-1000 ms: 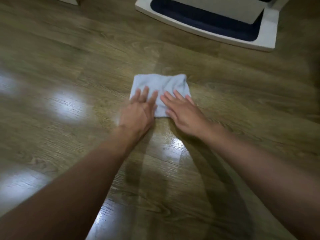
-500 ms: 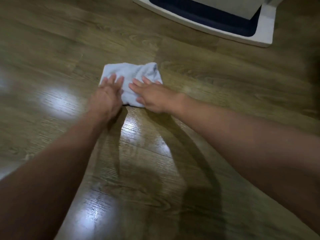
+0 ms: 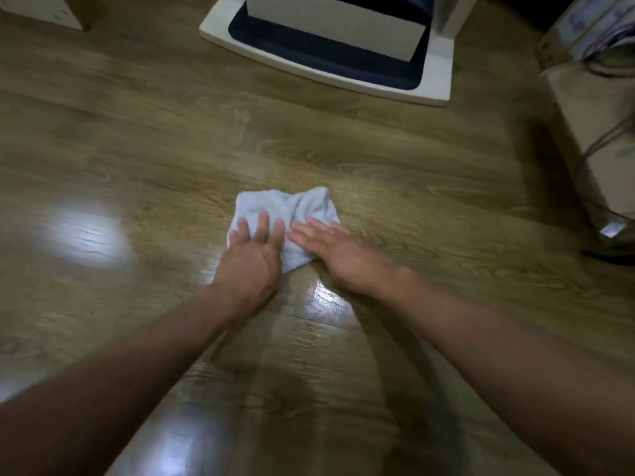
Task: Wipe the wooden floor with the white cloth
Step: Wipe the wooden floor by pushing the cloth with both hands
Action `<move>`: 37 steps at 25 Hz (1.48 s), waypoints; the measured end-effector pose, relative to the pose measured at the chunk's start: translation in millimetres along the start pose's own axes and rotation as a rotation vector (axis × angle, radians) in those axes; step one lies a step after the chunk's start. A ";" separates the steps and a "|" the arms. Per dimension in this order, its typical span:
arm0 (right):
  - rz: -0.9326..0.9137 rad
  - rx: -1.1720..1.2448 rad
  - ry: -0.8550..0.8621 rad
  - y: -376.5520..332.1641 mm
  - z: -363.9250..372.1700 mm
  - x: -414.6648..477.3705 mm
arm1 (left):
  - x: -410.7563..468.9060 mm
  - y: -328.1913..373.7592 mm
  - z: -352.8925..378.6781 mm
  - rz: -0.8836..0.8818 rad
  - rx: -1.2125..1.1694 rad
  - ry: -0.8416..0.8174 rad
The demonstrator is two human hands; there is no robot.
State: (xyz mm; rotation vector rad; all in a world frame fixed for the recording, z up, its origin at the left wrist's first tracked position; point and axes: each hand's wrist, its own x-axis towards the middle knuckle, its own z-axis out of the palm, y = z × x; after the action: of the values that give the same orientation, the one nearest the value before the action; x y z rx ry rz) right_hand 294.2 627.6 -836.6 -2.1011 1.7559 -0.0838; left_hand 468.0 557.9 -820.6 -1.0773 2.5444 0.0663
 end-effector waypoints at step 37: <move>0.463 0.035 0.288 -36.2 48.4 -144.7 | -34.9 107.6 -1.8 0.309 0.113 0.003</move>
State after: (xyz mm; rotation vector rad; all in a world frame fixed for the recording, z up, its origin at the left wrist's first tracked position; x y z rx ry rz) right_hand 312.0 783.4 -839.1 -1.6692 2.3471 -0.2938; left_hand 414.1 657.3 -817.3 -0.6366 2.6607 0.0022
